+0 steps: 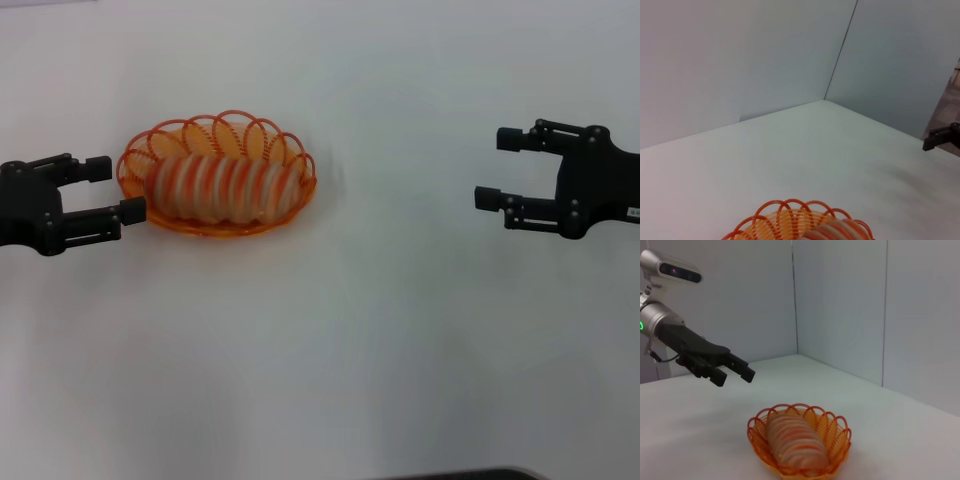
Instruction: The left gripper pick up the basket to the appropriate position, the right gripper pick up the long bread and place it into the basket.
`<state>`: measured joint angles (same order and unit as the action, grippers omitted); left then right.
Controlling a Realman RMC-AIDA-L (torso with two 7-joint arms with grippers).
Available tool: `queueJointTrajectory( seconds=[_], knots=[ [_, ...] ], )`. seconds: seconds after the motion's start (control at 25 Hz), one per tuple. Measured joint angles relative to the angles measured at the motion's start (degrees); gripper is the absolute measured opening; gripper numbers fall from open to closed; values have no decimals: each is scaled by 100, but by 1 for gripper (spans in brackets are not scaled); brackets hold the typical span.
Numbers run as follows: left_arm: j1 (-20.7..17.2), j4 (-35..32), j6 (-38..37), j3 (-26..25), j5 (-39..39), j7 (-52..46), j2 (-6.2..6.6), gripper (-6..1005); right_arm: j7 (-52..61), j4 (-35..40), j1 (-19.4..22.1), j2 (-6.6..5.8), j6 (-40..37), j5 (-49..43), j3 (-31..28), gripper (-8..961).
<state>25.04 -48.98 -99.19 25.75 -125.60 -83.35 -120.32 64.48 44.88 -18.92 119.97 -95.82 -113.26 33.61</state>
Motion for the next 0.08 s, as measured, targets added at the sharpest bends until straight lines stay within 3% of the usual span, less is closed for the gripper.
queueJointTrajectory(
  seconds=[0.08],
  knots=[
    [0,3,3,-6,3,-14,0,782,-16,-15,-34,0,16,5,-9,790]
  ],
)
